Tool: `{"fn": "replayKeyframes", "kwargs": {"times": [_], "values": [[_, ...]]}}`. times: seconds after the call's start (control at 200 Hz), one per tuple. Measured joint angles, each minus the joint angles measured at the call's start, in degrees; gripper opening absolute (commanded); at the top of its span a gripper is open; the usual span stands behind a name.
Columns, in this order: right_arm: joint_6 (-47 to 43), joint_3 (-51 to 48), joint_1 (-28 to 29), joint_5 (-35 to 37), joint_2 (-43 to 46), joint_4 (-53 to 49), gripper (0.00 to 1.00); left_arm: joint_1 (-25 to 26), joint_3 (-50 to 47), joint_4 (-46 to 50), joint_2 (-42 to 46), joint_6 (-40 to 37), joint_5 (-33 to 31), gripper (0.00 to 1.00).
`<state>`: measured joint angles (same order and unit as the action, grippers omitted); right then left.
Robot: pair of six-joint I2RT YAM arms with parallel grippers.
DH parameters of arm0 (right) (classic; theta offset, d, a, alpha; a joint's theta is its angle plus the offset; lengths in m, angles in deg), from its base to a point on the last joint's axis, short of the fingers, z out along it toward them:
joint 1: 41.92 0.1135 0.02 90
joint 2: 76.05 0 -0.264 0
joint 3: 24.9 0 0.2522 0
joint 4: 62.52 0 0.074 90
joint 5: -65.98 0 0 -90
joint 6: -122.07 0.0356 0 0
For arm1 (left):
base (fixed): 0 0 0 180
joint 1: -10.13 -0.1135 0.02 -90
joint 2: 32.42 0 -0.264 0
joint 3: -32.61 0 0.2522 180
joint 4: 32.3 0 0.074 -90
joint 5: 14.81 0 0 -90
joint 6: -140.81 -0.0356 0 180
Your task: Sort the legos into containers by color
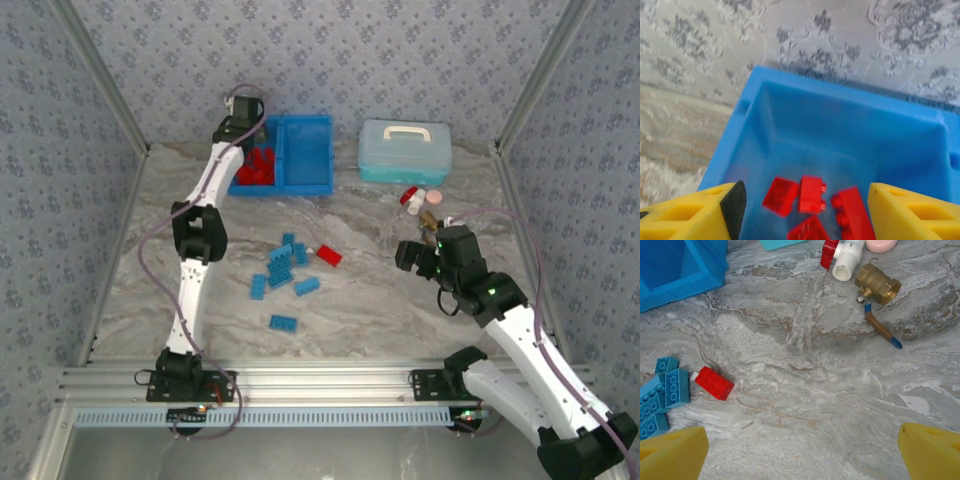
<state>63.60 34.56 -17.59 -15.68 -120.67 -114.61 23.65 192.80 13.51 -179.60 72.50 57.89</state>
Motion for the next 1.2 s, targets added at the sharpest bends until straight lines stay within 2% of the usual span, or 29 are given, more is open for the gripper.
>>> {"fn": "replayKeyframes", "kwargs": {"times": [0.115,0.205,0.39,0.515,0.645,0.834,0.974,1.104,1.199], "values": [[0.22,0.00,0.00,-0.72,0.52,0.00,1.00,1.55,-13.97,0.72,12.26,3.98,1.70,0.66],[0.44,0.00,0.00,-1.01,1.18,-0.02,1.00,4.70,-25.14,0.33,24.37,8.55,1.86,0.66],[0.87,0.00,0.00,-1.73,3.76,-0.04,1.00,15.39,-48.04,-3.10,48.92,21.16,0.68,0.66],[1.09,0.00,-0.09,-1.77,4.66,-0.11,1.00,22.18,-61.31,-4.70,57.07,30.40,-3.34,0.66],[1.27,0.00,-0.11,-1.86,5.03,-0.31,1.00,28.26,-69.59,-3.69,56.15,41.16,-5.03,0.67],[2.01,-0.57,-0.11,-2.19,6.56,-0.48,1.00,33.09,-72.54,-4.00,49.13,52.94,-1.16,0.70],[2.16,-1.42,-0.11,-2.36,7.10,-0.55,1.00,33.75,-69.90,-4.22,41.94,56.92,1.99,0.86],[2.14,-1.46,-0.11,-2.36,7.23,-0.79,1.00,33.75,-62.29,-2.29,34.45,58.42,5.05,0.87],[2.12,-1.46,-0.11,-2.25,7.89,-1.22,1.00,33.75,-57.22,-0.20,30.47,59.69,6.62,0.83]]}}
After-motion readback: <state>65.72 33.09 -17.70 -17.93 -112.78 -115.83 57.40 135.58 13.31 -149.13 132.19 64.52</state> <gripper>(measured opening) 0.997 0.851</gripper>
